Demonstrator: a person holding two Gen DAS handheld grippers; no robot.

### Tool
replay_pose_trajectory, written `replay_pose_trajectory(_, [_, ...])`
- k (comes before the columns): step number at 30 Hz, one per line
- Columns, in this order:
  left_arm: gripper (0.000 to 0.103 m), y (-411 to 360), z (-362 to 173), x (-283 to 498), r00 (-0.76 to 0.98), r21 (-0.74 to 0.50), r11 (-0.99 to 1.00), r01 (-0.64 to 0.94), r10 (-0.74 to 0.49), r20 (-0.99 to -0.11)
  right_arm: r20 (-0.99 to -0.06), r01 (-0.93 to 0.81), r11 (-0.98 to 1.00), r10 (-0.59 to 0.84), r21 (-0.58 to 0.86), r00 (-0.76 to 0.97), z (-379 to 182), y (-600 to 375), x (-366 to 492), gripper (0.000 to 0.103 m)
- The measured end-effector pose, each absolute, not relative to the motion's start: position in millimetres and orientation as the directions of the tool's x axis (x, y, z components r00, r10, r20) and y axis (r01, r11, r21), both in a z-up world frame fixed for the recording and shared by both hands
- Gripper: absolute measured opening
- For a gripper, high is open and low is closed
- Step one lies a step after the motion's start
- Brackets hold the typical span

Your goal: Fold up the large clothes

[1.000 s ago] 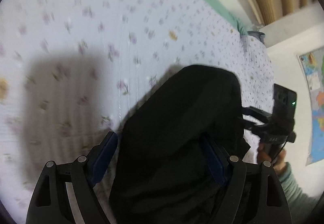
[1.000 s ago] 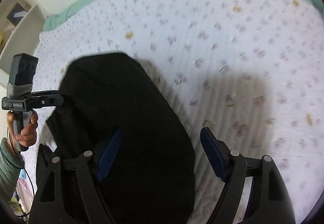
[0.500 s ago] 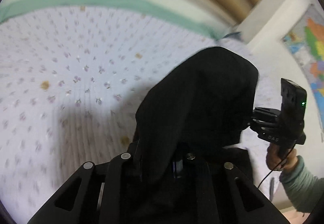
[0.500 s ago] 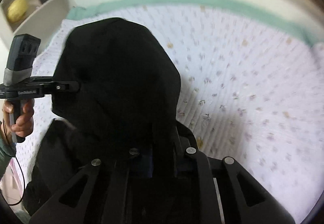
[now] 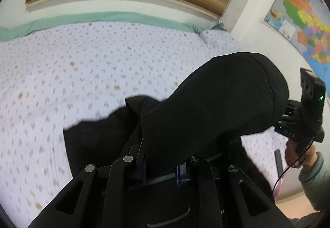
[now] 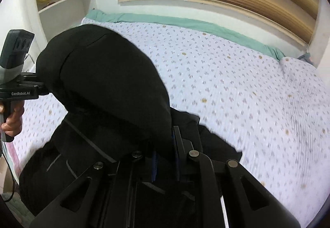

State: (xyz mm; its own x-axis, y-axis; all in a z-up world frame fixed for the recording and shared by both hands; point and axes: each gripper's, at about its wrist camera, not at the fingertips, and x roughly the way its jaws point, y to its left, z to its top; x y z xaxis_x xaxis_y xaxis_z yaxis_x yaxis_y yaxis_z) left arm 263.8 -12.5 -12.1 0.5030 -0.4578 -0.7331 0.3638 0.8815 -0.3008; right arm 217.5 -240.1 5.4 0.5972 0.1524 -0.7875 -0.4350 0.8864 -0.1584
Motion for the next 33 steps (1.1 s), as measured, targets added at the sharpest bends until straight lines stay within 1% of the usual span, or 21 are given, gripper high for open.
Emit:
replay_pose_trajectory(4, [0.021,-17,-43,240,0.495,-0.242,0.912,0.331,-0.387,-0.778,-0.808,-0.434,0.883,0.118,-0.181,0.578,-20,-235,190,0.016])
replay_pose_trajectory(9, [0.022,-20,-86,212,0.490,-0.174,0.928,0.330,-0.325,-0.809,-0.832,-0.442,0.876,0.092,-0.194,0.547,-73,-223,160,0.016])
replay_pose_trajectory(15, [0.022,-21,-123,176,0.556,-0.080,0.927,0.366,-0.287,-0.780,-0.819,-0.431,0.881,0.093,-0.197,0.566,-128,-238,140,0.016])
replay_pose_trajectory(19, [0.022,-16,-141,163,0.594,-0.091,0.929,0.359,-0.302,-0.745,-0.798,-0.415,0.888,0.101,-0.197,0.594,-150,-241,127,0.016])
replay_pose_trajectory(23, [0.022,-7,-144,151,0.627,-0.125,0.921,0.369,-0.346,-0.698,-0.775,-0.389,0.904,0.116,-0.177,0.621,-166,-251,112,0.017])
replay_pose_trajectory(25, [0.022,-2,-146,143,0.645,-0.135,0.920,0.368,-0.357,-0.675,-0.762,-0.369,0.914,0.117,-0.168,0.637,-169,-259,109,0.021])
replay_pose_trajectory(27, [0.022,2,-144,135,0.660,-0.147,0.921,0.361,-0.364,-0.657,-0.752,-0.347,0.922,0.102,-0.174,0.651,-172,-261,97,0.022])
replay_pose_trajectory(30, [0.022,10,-134,117,0.687,-0.144,0.932,0.331,-0.343,-0.640,-0.728,-0.322,0.928,0.088,-0.188,0.680,-160,-263,73,0.025])
replay_pose_trajectory(32, [0.022,15,-120,108,0.709,-0.105,0.949,0.297,-0.293,-0.642,-0.717,-0.319,0.929,0.093,-0.187,0.690,-147,-264,59,0.031])
replay_pose_trajectory(33, [0.022,16,-110,103,0.720,-0.091,0.954,0.286,-0.276,-0.637,-0.708,-0.321,0.929,0.100,-0.185,0.699,-134,-269,63,0.041])
